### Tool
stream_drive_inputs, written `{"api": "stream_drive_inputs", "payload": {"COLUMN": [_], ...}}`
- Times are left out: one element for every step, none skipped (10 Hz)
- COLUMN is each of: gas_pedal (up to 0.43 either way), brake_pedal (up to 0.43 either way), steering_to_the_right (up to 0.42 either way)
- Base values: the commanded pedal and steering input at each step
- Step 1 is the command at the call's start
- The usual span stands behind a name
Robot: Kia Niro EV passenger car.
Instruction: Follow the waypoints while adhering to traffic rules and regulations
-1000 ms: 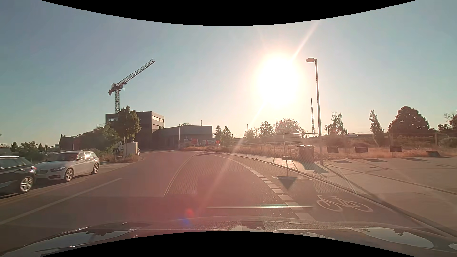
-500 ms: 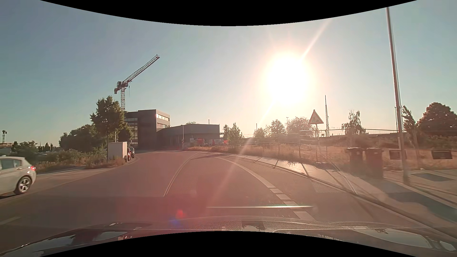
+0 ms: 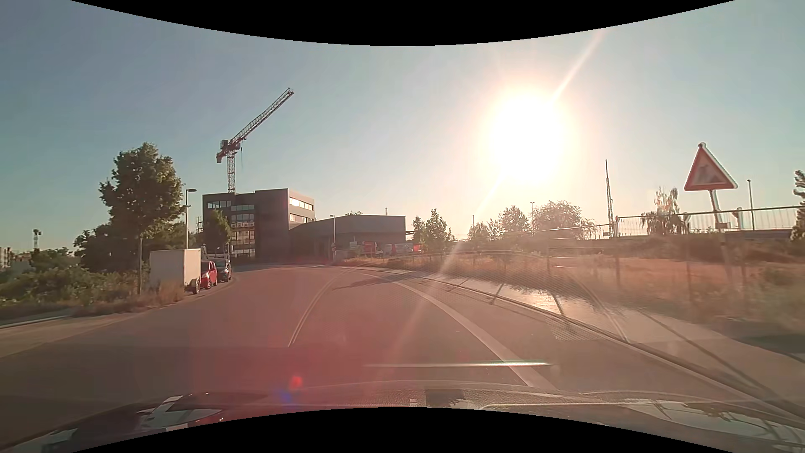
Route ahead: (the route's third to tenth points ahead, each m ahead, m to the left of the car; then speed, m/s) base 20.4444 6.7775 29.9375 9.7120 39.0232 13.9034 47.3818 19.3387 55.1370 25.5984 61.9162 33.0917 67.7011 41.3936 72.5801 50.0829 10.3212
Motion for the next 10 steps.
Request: {"api": "stream_drive_inputs", "payload": {"gas_pedal": [0.000, 0.000, 0.000, 0.000, 0.000, 0.000, 0.000, 0.000, 0.000, 0.000], "brake_pedal": [0.000, 0.006, 0.018, 0.037, 0.061, 0.073, 0.079, 0.104, 0.116, 0.128], "steering_to_the_right": [-0.058, -0.061, -0.065, -0.067, -0.067, -0.067, -0.067, -0.067, -0.067, -0.067]}}
